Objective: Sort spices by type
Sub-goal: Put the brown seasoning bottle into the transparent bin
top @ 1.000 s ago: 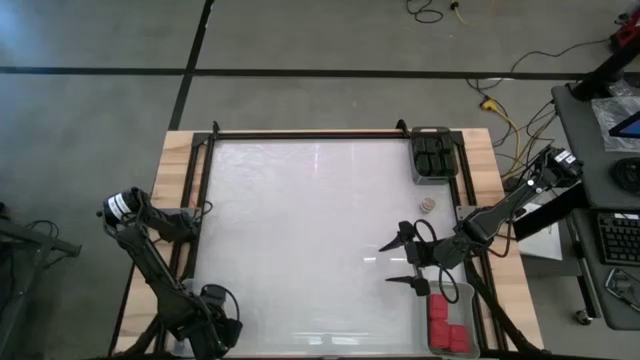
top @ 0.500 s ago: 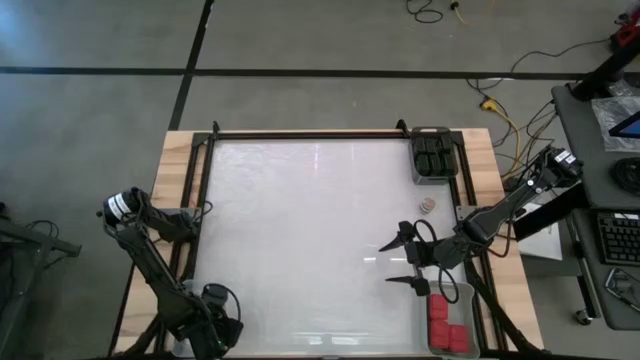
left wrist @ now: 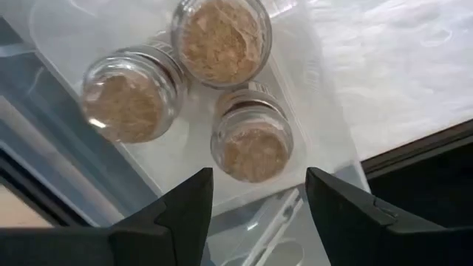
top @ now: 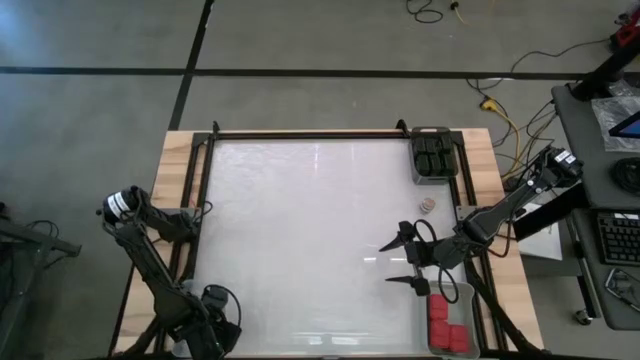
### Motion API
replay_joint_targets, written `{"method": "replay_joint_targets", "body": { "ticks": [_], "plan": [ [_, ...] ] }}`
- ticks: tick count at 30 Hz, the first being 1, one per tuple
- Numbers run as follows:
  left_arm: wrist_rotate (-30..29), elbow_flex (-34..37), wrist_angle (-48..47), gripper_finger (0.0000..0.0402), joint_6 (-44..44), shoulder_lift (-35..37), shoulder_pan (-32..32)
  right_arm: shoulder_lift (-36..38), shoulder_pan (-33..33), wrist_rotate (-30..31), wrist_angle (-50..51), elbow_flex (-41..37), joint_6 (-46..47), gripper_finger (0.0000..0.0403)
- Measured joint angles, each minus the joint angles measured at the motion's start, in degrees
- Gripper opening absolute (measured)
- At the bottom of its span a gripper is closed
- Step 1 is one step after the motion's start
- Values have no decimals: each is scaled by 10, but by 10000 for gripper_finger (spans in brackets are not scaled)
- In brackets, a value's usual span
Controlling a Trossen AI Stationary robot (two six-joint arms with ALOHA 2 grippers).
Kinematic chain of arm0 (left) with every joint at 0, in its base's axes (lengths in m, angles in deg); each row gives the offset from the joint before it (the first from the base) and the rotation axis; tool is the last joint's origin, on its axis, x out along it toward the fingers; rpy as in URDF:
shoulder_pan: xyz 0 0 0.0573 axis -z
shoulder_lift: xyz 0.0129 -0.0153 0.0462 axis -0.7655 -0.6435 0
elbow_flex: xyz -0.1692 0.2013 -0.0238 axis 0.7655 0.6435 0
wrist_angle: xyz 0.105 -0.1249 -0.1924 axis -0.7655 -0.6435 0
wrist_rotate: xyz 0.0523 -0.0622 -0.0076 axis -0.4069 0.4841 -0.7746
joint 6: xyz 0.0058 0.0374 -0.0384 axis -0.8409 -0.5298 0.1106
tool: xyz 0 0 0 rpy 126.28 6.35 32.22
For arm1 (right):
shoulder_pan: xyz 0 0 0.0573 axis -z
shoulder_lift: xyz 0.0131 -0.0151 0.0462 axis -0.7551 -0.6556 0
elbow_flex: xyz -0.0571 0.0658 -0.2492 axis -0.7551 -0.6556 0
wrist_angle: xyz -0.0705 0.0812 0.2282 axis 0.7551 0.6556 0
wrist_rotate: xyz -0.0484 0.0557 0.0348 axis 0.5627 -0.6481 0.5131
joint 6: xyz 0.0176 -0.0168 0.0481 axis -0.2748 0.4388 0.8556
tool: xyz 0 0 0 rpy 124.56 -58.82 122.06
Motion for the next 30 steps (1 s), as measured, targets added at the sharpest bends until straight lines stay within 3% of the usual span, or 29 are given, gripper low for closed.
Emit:
{"method": "replay_joint_targets", "body": {
  "ticks": [13,16,21,30],
  "plan": [
    [0,-78,-140,200,-10,4,0,0,0,0,0,0,8,365],
    [29,-84,-166,200,-32,4,0,0,0,0,0,-1,8,365],
    [86,-66,-154,188,-115,3,1,0,0,0,0,-5,13,365],
    [80,-29,-130,152,-162,2,1,0,0,0,1,-21,28,365]
  ]
}}
